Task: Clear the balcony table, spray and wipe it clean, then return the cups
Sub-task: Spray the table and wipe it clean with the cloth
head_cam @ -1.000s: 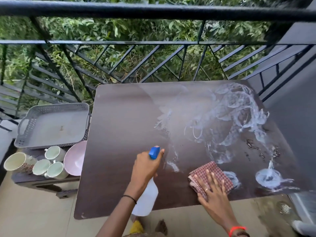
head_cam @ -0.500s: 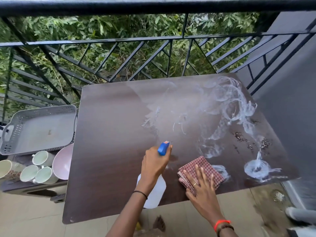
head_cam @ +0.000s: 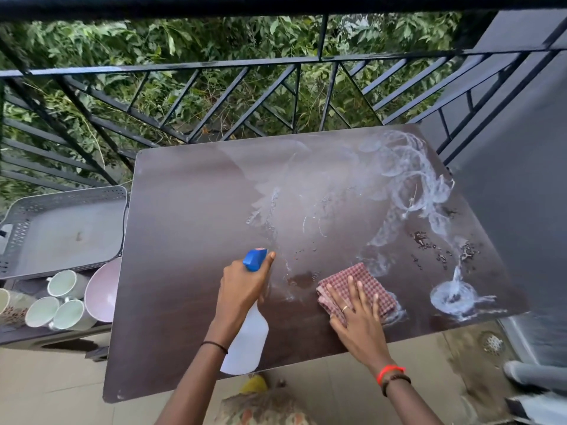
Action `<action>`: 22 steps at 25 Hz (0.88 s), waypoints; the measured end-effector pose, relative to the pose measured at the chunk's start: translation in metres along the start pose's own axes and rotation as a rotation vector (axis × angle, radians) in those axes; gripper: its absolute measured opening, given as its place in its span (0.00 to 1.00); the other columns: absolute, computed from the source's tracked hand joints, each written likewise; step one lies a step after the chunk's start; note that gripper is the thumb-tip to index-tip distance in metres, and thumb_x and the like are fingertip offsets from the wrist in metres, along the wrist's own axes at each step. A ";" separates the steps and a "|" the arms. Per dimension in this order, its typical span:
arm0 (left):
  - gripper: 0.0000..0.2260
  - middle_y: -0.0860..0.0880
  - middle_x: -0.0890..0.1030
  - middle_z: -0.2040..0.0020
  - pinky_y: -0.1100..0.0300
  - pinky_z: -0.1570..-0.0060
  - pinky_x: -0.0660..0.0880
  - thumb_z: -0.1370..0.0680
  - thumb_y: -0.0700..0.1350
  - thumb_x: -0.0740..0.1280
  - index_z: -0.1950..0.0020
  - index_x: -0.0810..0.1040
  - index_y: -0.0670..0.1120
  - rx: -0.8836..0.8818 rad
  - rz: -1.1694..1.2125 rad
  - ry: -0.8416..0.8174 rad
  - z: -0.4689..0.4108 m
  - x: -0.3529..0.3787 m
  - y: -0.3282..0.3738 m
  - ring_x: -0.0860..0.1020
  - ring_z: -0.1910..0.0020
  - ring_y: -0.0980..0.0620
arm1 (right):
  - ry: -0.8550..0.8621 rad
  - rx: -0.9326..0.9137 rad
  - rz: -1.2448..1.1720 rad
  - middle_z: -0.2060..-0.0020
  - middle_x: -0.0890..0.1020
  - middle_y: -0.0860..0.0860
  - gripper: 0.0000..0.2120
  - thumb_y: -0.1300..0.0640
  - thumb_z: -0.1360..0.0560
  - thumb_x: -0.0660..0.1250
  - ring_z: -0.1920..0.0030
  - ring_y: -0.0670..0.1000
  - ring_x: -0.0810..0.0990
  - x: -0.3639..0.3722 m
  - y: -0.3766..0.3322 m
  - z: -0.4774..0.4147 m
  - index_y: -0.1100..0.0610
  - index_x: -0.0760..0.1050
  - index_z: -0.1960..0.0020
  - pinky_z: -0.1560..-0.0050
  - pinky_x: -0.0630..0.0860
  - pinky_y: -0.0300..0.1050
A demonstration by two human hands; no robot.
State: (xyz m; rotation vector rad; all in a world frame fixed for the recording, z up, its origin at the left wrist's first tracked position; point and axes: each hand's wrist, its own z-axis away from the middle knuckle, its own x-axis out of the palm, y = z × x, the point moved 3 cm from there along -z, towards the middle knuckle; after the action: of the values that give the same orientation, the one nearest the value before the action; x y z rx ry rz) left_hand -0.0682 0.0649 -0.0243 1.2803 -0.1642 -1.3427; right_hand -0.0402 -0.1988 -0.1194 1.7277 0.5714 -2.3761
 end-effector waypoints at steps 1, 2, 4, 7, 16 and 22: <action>0.24 0.42 0.81 0.74 0.50 0.55 0.81 0.25 0.64 0.66 0.50 0.83 0.44 -0.009 0.000 0.003 -0.001 -0.005 -0.001 0.82 0.71 0.47 | 0.013 0.028 0.010 0.24 0.38 0.48 0.30 0.38 0.29 0.44 0.23 0.52 0.38 -0.006 -0.003 -0.014 0.30 0.42 0.28 0.26 0.33 0.56; 0.23 0.42 0.81 0.75 0.51 0.55 0.81 0.25 0.64 0.66 0.50 0.83 0.44 -0.020 -0.001 0.006 -0.003 -0.009 -0.004 0.83 0.71 0.48 | 0.019 0.050 0.018 0.23 0.39 0.50 0.31 0.38 0.30 0.43 0.23 0.53 0.39 -0.010 -0.009 -0.030 0.32 0.42 0.27 0.26 0.34 0.58; 0.23 0.42 0.81 0.74 0.52 0.54 0.80 0.25 0.64 0.65 0.50 0.83 0.45 -0.036 0.003 0.015 -0.007 -0.018 -0.007 0.83 0.70 0.49 | 0.014 0.051 0.020 0.23 0.42 0.51 0.32 0.39 0.29 0.44 0.23 0.55 0.39 -0.017 -0.031 -0.059 0.35 0.43 0.25 0.27 0.34 0.60; 0.21 0.43 0.84 0.69 0.49 0.53 0.81 0.25 0.64 0.67 0.51 0.83 0.46 -0.043 0.037 0.041 -0.020 -0.029 -0.007 0.82 0.71 0.47 | -0.013 -0.049 0.004 0.23 0.43 0.52 0.31 0.41 0.27 0.49 0.23 0.56 0.40 -0.013 -0.081 -0.084 0.35 0.45 0.25 0.28 0.31 0.59; 0.30 0.41 0.83 0.69 0.48 0.57 0.81 0.27 0.66 0.67 0.54 0.80 0.36 -0.085 0.100 0.080 -0.065 -0.051 0.005 0.81 0.75 0.46 | -0.001 -0.383 0.126 0.23 0.54 0.52 0.37 0.43 0.32 0.60 0.23 0.54 0.52 0.018 -0.080 -0.012 0.36 0.51 0.25 0.29 0.47 0.61; 0.28 0.41 0.83 0.69 0.49 0.57 0.81 0.26 0.65 0.66 0.54 0.80 0.37 -0.095 0.090 0.073 -0.080 -0.061 0.003 0.81 0.74 0.46 | -0.011 -0.086 0.121 0.24 0.41 0.49 0.32 0.39 0.29 0.50 0.23 0.53 0.43 -0.022 0.014 -0.083 0.28 0.37 0.30 0.26 0.35 0.55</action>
State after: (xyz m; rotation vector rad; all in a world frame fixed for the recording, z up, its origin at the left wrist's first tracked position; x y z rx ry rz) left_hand -0.0277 0.1573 -0.0188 1.2258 -0.1054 -1.2113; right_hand 0.0448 -0.1815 -0.1239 1.6631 0.5424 -2.2435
